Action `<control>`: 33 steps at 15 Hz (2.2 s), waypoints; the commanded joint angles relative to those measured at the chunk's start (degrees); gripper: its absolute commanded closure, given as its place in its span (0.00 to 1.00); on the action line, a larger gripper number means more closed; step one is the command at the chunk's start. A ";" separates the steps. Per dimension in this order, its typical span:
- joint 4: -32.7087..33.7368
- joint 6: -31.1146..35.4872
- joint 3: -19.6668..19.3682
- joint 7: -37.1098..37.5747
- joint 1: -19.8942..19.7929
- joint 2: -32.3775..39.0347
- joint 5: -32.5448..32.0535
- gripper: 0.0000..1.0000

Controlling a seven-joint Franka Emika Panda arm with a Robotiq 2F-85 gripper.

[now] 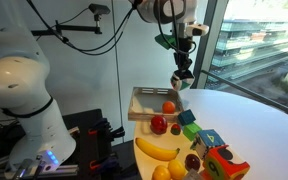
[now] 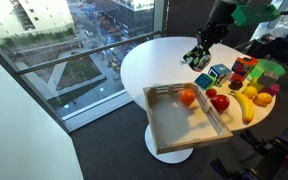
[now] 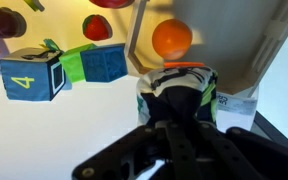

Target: Put the white and black dice on the tray

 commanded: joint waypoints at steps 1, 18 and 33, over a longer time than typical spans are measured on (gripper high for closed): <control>-1.44 -0.63 1.16 -0.22 1.01 -0.85 0.36 0.96; -6.58 4.83 4.15 9.40 2.90 0.44 -13.79 0.27; -5.57 -4.67 -0.09 4.40 -0.17 -2.76 -7.17 0.00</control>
